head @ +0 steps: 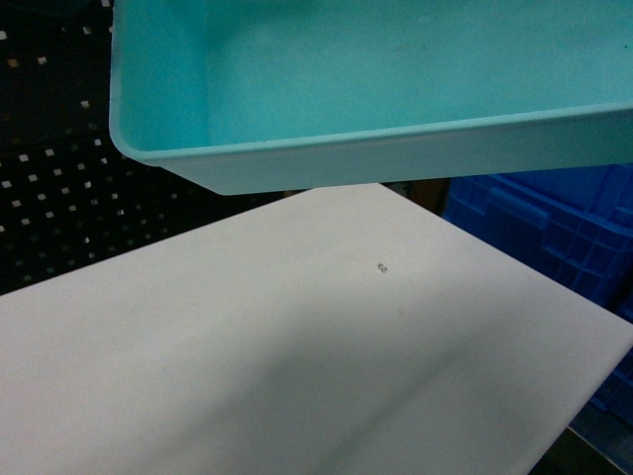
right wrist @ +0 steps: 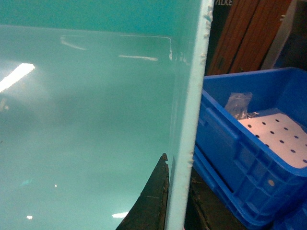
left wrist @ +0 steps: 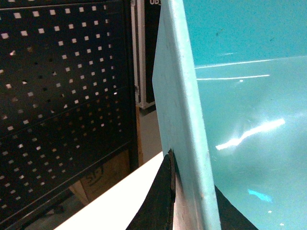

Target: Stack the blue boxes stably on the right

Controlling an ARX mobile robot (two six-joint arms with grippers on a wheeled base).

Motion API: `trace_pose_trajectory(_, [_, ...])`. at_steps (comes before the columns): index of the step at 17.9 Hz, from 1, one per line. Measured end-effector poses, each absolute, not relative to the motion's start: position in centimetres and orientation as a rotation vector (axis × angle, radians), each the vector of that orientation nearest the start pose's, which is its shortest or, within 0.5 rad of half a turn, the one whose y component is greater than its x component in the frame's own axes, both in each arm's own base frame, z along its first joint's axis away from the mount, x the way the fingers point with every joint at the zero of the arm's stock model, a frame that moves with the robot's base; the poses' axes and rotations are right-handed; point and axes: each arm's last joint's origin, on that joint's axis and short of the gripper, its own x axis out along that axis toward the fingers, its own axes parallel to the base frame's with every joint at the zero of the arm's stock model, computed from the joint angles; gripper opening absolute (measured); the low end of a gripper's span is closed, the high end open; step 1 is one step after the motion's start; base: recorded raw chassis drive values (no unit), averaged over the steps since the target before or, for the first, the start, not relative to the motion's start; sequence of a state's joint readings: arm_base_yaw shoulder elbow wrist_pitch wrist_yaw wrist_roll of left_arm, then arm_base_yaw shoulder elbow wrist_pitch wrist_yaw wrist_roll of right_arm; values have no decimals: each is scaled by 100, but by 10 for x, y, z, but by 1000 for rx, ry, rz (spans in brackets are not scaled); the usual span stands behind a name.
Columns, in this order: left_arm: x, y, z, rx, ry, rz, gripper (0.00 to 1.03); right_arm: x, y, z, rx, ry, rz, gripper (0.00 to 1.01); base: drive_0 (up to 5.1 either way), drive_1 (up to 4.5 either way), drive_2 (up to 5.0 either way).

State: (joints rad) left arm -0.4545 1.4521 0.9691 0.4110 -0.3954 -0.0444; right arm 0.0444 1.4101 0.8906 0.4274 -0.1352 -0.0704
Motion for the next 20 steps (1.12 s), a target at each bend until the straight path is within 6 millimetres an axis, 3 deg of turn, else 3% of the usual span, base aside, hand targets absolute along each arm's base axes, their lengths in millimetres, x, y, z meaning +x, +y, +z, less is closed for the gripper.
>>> trace_pose_trajectory(20, [299, -134, 298, -15, 66, -58, 5, 316, 18, 286, -66, 86, 183, 8, -136, -136, -136])
